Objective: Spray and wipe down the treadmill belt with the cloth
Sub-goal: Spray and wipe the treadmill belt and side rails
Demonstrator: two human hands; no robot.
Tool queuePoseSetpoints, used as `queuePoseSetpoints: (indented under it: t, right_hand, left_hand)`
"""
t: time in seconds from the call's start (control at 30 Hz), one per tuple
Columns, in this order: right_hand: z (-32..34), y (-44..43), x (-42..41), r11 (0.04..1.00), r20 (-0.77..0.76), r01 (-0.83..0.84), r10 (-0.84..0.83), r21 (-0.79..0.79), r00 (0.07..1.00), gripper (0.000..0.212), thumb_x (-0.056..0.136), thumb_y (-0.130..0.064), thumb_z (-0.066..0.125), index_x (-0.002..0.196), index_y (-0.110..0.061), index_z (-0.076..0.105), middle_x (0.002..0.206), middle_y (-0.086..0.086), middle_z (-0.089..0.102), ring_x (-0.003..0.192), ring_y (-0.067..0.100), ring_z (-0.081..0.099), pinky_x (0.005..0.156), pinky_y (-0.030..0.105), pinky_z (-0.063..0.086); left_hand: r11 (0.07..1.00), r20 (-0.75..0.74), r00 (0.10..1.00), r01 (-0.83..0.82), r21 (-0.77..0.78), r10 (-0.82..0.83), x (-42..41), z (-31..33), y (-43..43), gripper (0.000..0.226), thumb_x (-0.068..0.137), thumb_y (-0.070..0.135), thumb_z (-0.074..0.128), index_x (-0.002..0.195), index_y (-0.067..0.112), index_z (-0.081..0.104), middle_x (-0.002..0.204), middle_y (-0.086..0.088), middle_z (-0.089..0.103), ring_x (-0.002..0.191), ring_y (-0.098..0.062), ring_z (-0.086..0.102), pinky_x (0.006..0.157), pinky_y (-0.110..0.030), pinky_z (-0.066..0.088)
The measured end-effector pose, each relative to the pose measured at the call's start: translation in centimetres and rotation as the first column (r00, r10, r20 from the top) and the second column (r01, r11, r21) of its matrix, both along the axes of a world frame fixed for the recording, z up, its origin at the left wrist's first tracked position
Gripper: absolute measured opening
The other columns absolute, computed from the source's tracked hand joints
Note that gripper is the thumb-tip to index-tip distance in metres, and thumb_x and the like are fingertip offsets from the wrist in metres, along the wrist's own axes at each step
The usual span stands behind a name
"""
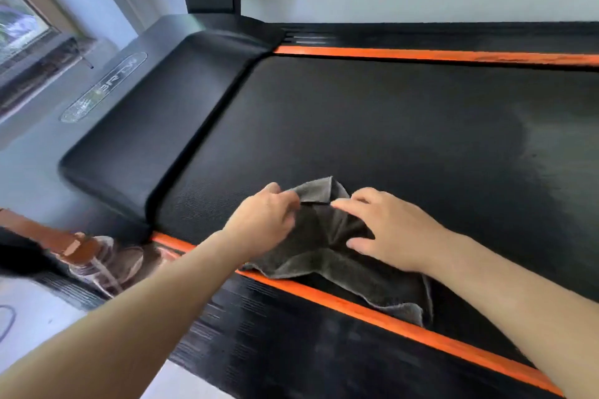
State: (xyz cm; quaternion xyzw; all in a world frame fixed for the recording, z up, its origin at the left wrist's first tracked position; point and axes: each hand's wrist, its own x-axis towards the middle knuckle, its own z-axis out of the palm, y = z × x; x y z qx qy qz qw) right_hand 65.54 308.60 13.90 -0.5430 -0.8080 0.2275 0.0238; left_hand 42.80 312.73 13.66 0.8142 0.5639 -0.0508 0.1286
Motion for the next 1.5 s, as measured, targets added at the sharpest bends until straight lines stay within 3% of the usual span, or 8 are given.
queuePoseSetpoints:
  t: [0.23, 0.4, 0.53, 0.73, 0.87, 1.1, 1.27, 1.5]
  right_hand:
    - [-2.6, 4.3, -0.8, 0.986, 0.013, 0.164, -0.164, -0.004, 0.986, 0.028, 0.099, -0.04, 0.048, 0.126, -0.036, 0.055, 0.108, -0.005, 0.058, 0.097, 0.025, 0.06, 0.074, 0.036, 0.046]
    - [-1.5, 4.4, 0.2, 0.88, 0.138, 0.471, -0.46, -0.062, 0.877, 0.035, 0.102, -0.038, 0.037, 0.135, -0.029, 0.043, 0.083, -0.002, 0.059, 0.07, 0.02, 0.058, 0.059, 0.035, 0.047]
    - [-1.0, 3.6, -3.3, 0.976, 0.264, 0.216, -0.216, 0.031, 0.94, 0.067, 0.097, -0.024, 0.054, 0.149, -0.033, 0.012, 0.122, 0.004, 0.039, 0.081, 0.015, 0.051, 0.054, 0.028, 0.038]
    - [-1.5, 3.2, -7.7, 0.953, 0.237, -0.3, 0.28, 0.051, 0.93, 0.066, 0.075, -0.005, 0.046, 0.141, -0.006, 0.052, 0.145, 0.02, 0.047, 0.132, 0.038, 0.048, 0.088, 0.046, 0.054]
    - [1.0, 4.9, -8.5, 0.84, 0.408, -0.472, 0.542, -0.266, 0.735, 0.074, 0.101, -0.024, 0.043, 0.159, -0.012, -0.002, 0.166, 0.007, -0.008, 0.153, 0.023, 0.001, 0.114, 0.039, 0.032]
    - [3.3, 10.4, -8.4, 0.511, 0.498, -0.736, 0.824, -0.444, 0.271, 0.071, 0.101, -0.017, 0.046, 0.158, -0.007, 0.005, 0.164, 0.018, 0.005, 0.136, 0.029, 0.037, 0.09, 0.037, 0.046]
    - [-0.2, 12.2, -11.0, 0.514, 0.422, -0.847, 0.743, 0.137, 0.519, 0.016, 0.082, -0.027, 0.055, 0.078, -0.017, 0.065, 0.074, 0.003, 0.059, 0.067, 0.023, 0.055, 0.054, 0.033, 0.037]
    - [-4.8, 10.0, -12.7, 0.84, 0.014, -0.475, 0.489, 0.263, 0.872, 0.023, 0.081, -0.016, 0.069, 0.103, -0.011, 0.065, 0.099, 0.009, 0.062, 0.09, 0.026, 0.06, 0.07, 0.038, 0.058]
  left_hand:
    - [0.983, 0.041, 0.999, -0.04, 0.179, 0.033, 0.5, -5.6, -2.3, 0.05, 0.085, 0.06, 0.043, 0.121, 0.027, 0.056, 0.119, 0.001, 0.052, 0.112, -0.022, 0.046, 0.082, -0.043, 0.046]
    - [0.972, -0.128, 0.986, -0.076, 0.221, 0.106, -0.7, -5.5, -3.1, 0.05, 0.095, 0.037, 0.043, 0.141, 0.018, 0.05, 0.146, -0.008, 0.047, 0.137, -0.027, 0.041, 0.107, -0.056, 0.035]
    - [0.941, -0.104, 0.946, -0.287, 0.18, 0.308, -2.3, -5.6, -1.9, 0.063, 0.084, 0.012, 0.041, 0.146, 0.006, 0.041, 0.154, -0.018, 0.038, 0.146, -0.034, 0.031, 0.114, -0.055, 0.03]
    - [0.92, 0.083, 0.923, -0.382, 0.089, 0.375, -1.5, -6.7, -1.8, 0.056, 0.092, 0.015, 0.032, 0.146, 0.002, 0.038, 0.155, -0.022, 0.035, 0.146, -0.036, 0.03, 0.112, -0.056, 0.032]
    - [0.921, 0.083, 0.927, -0.373, 0.112, 0.366, -2.1, -6.7, -1.8, 0.058, 0.09, 0.017, 0.028, 0.145, 0.0, 0.039, 0.154, -0.021, 0.036, 0.145, -0.037, 0.031, 0.111, -0.057, 0.032]
    - [0.926, 0.131, 0.919, -0.378, 0.021, 0.372, -2.4, -5.8, -1.8, 0.072, 0.081, 0.01, 0.033, 0.153, 0.007, 0.029, 0.162, -0.015, 0.023, 0.151, -0.032, 0.017, 0.117, -0.053, 0.023]
    - [0.86, 0.215, 0.871, -0.48, 0.176, 0.442, -1.8, -5.1, -2.5, 0.058, 0.08, 0.015, 0.036, 0.135, 0.016, 0.056, 0.143, -0.014, 0.05, 0.129, -0.032, 0.046, 0.102, -0.047, 0.046]
    - [0.546, 0.253, 0.553, -0.831, 0.101, 0.794, 2.0, -5.5, -2.6, 0.05, 0.089, 0.021, 0.041, 0.134, 0.001, 0.051, 0.127, -0.015, 0.057, 0.111, -0.026, 0.054, 0.097, -0.033, 0.049]
